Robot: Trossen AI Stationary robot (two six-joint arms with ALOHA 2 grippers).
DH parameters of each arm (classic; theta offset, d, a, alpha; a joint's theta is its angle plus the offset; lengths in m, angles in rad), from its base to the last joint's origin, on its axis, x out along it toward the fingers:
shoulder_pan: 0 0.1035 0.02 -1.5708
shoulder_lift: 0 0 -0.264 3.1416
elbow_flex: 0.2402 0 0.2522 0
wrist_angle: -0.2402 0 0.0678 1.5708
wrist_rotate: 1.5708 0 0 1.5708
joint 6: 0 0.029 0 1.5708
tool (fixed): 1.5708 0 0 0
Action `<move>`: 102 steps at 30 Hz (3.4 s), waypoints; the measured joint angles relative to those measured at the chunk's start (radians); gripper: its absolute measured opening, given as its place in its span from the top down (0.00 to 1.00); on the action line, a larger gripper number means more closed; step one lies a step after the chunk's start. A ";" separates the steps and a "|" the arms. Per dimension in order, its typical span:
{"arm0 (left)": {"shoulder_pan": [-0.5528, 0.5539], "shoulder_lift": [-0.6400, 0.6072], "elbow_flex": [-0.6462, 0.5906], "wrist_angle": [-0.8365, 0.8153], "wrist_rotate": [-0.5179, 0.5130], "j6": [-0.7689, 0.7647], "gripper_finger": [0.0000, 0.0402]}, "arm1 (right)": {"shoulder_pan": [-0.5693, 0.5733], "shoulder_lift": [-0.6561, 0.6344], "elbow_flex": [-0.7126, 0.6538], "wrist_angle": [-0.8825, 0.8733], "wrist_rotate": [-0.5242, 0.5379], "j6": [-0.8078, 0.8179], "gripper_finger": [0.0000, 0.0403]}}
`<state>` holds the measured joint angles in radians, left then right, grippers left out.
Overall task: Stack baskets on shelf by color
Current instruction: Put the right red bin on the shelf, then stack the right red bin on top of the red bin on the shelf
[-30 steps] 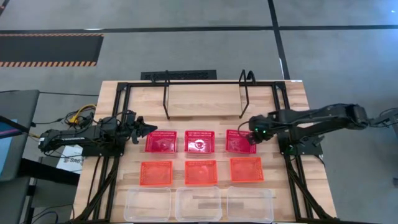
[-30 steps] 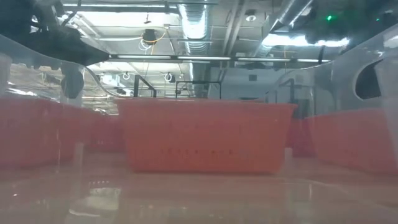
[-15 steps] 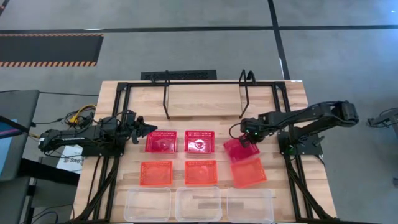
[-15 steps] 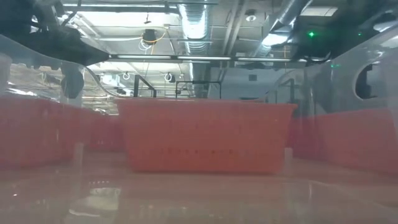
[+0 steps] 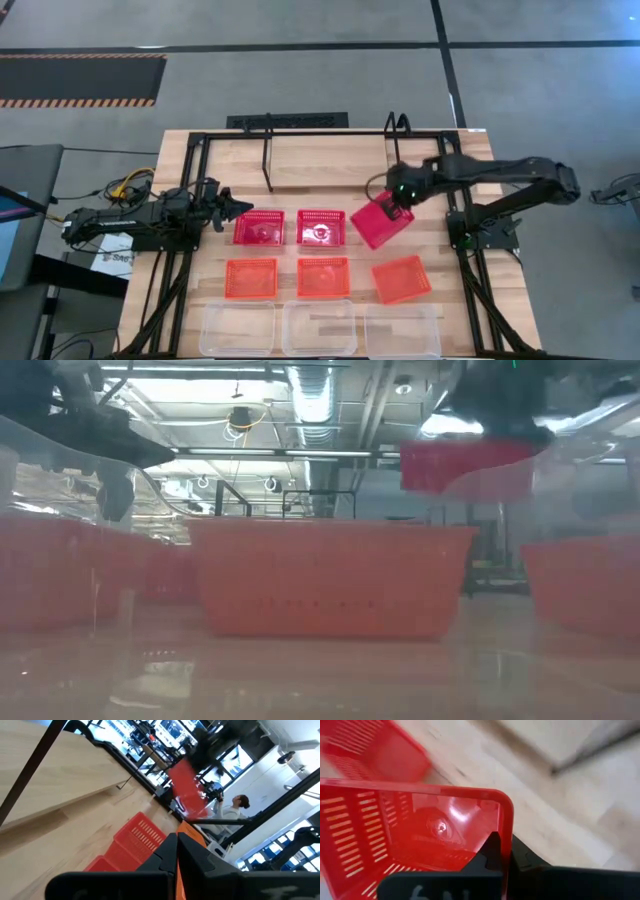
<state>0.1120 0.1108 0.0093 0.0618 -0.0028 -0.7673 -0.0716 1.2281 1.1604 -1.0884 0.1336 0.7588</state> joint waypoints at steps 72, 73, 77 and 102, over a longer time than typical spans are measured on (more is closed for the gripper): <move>0.000 0.000 0.000 -0.028 0.041 0.093 1.00 | -0.669 1.116 1.092 -0.373 -0.186 -1.374 0.83; 0.000 0.000 0.000 -0.028 0.041 0.093 1.00 | -0.667 1.115 1.092 -0.366 -0.186 -1.365 0.81; 0.000 0.000 0.000 -0.028 0.041 0.093 1.00 | -0.660 1.115 1.095 -0.356 -0.184 -1.361 0.78; 0.000 0.000 0.000 -0.028 0.041 0.093 1.00 | -0.210 0.888 1.097 -0.332 -0.225 -1.165 0.77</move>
<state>0.1118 0.1112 0.0092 0.0339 0.0383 -0.6746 -0.2819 2.1165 2.2573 -1.4205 -0.0916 -0.4064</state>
